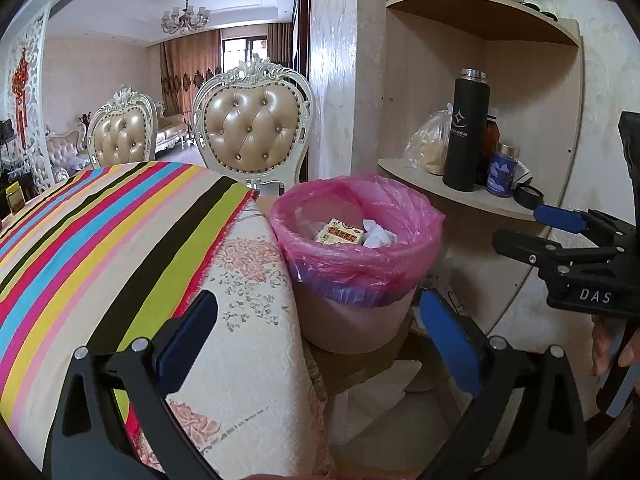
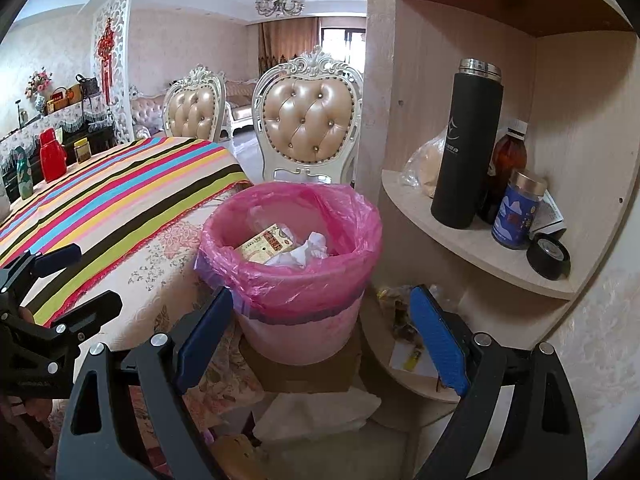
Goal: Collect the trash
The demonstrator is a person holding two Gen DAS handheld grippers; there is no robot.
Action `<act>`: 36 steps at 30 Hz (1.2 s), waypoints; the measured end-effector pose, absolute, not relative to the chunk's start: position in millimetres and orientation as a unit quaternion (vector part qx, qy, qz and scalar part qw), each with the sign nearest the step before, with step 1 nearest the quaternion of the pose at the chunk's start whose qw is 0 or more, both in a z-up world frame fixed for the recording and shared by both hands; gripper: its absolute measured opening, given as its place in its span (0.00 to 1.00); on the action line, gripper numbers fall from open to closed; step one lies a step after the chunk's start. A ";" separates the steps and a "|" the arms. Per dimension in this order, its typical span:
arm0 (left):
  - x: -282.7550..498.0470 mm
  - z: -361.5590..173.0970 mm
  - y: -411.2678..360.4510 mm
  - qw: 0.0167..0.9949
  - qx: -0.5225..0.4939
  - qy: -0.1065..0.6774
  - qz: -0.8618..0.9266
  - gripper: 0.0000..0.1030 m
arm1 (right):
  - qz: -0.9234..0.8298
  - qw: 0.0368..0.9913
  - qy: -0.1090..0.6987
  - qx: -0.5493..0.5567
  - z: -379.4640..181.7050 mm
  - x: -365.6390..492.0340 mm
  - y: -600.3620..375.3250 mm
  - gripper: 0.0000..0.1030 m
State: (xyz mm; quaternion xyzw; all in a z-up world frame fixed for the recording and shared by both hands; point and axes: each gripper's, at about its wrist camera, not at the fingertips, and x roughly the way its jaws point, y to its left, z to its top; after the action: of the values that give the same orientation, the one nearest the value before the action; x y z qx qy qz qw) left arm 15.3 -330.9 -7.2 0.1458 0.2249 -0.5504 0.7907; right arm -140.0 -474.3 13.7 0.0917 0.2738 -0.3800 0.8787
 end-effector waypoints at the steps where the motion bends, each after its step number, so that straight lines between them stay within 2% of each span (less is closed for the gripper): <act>1: 15.1 -7.3 -330.7 0.791 0.146 0.225 -0.551 0.95 | -0.380 0.879 0.274 0.091 13.8 -140.0 -474.2 0.82; 36: 13.7 -1.7 -324.3 0.799 0.134 0.204 -0.549 0.95 | -0.378 0.881 0.273 0.082 15.6 -137.2 -467.3 0.82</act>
State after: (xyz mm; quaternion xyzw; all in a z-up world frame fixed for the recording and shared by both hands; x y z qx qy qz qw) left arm 13.7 -324.3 -1.7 0.1344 0.2041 -0.5491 0.7993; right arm -137.2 -467.3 15.6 0.0818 0.2732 -0.3776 0.8809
